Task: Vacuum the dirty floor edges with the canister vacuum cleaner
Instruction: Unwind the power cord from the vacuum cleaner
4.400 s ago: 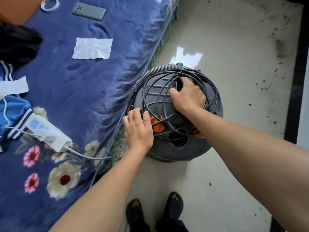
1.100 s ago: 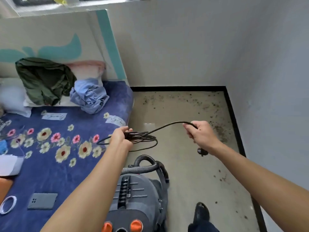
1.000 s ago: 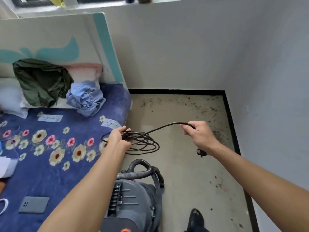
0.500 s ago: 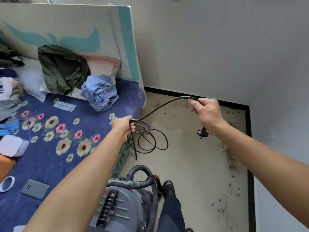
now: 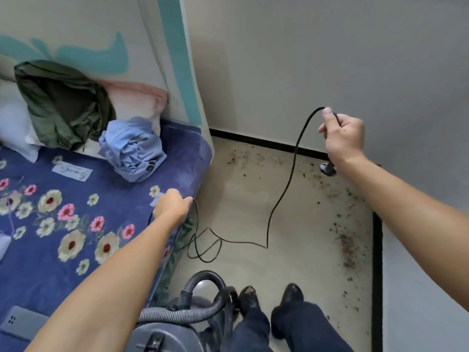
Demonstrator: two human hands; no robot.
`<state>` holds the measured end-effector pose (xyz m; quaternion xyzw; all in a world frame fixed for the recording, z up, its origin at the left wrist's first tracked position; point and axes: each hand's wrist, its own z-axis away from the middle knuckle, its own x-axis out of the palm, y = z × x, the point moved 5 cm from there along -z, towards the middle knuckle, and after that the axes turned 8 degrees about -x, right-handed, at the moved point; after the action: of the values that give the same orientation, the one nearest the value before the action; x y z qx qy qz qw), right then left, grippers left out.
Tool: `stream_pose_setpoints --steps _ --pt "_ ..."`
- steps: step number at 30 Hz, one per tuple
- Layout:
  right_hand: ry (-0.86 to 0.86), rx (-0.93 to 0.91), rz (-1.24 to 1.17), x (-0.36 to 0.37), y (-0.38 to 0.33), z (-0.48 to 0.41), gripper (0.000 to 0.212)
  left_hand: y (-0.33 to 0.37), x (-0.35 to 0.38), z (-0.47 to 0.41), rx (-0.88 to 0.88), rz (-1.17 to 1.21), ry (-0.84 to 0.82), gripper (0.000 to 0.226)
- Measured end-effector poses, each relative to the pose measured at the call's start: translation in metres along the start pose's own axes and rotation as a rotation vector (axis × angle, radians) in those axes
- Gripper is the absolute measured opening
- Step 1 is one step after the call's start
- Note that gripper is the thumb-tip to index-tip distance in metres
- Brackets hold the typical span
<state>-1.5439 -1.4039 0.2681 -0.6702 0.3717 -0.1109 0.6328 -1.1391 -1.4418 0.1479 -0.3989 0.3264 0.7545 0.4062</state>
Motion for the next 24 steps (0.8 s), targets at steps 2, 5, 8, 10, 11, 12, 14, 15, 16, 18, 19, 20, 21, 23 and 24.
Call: stream_pose_setpoints --steps 2,5,8,10,11,12,14,15,16,18,19,20,21,23,24 --pt "-0.028 0.009 0.007 0.003 0.012 -0.013 0.056 0.013 0.015 -0.021 -0.049 0.084 -0.044 0.033" --pt "-0.083 0.004 0.032 0.009 0.023 -0.040 0.061 0.032 0.029 -0.033 -0.129 0.138 -0.147 0.033" --pt "-0.146 0.022 0.055 0.015 0.034 -0.068 0.053 0.043 0.049 -0.031 -0.238 0.129 -0.297 0.047" --pt "-0.197 0.058 0.035 0.017 0.046 -0.083 0.049 0.055 0.060 -0.036 -0.215 0.031 -0.263 0.049" --pt "-0.230 0.076 0.003 0.019 0.051 -0.089 0.047 0.066 0.064 -0.037 -0.182 0.008 -0.237 0.047" --pt "-0.267 0.100 -0.035 0.021 0.054 -0.094 0.046 0.080 0.068 -0.036 -0.156 0.018 -0.229 0.044" --pt "-0.329 0.152 -0.119 0.022 0.053 -0.107 0.046 0.112 0.076 -0.032 -0.082 0.054 -0.241 0.041" --pt "-0.344 0.174 -0.169 0.020 0.051 -0.115 0.047 0.130 0.081 -0.032 -0.037 0.059 -0.255 0.041" --pt "-0.349 0.196 -0.225 0.017 0.048 -0.124 0.050 0.147 0.087 -0.031 0.017 0.058 -0.269 0.043" --pt "-0.360 0.233 -0.328 0.009 0.039 -0.142 0.055 0.184 0.093 -0.028 0.117 0.038 -0.291 0.054" --pt "-0.372 0.243 -0.373 0.004 0.034 -0.151 0.055 0.202 0.094 -0.026 0.160 0.031 -0.299 0.063" --pt "-0.390 0.251 -0.415 0.001 0.029 -0.159 0.054 0.220 0.094 -0.024 0.200 0.036 -0.305 0.075" --pt "-0.411 0.258 -0.450 -0.004 0.025 -0.166 0.052 0.239 0.093 -0.021 0.240 0.064 -0.313 0.087" --pt "-0.449 0.270 -0.502 -0.014 0.020 -0.179 0.051 0.279 0.090 -0.011 0.366 0.142 -0.347 0.102" --pt "-0.466 0.276 -0.524 -0.020 0.019 -0.183 0.050 0.299 0.089 -0.004 0.442 0.166 -0.372 0.102"
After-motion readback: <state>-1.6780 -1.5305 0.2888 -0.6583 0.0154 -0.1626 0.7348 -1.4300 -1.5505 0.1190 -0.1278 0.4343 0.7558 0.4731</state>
